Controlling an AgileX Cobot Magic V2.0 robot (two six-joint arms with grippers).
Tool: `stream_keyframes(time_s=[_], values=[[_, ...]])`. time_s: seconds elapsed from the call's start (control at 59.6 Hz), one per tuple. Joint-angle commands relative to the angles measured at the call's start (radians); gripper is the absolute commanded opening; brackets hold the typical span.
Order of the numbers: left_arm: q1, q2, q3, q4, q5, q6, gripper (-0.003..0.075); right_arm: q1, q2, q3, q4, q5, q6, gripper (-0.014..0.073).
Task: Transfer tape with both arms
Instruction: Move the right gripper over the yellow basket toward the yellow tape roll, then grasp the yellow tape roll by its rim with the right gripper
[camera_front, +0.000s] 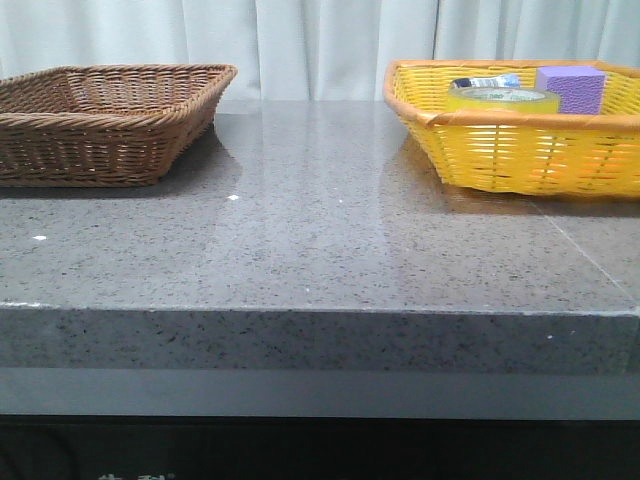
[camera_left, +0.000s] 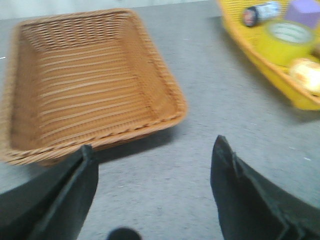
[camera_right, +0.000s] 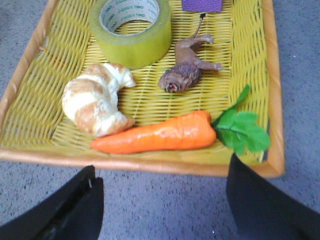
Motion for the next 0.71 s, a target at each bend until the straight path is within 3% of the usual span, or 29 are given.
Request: stream_keyframes(time_s=[0.0,0.201,0.688], values=[[-0.067,0.001,-0.036,-0.012,-0.077,0.002,0.0481,-0.006,0.075,-0.107,0.014,-0.018,-0.002,0.054],[-0.155,0.001,-0.036,-0.012,-0.077,0.002,0.0481,-0.006,0.273,-0.305,0.067,0.075,-0.003,0.054],[-0.157,0.001,-0.036,-0.012,-0.077,0.002,0.0481,0.0,0.726,-0.811,0.099,0.27,-0.003,0.0538]])
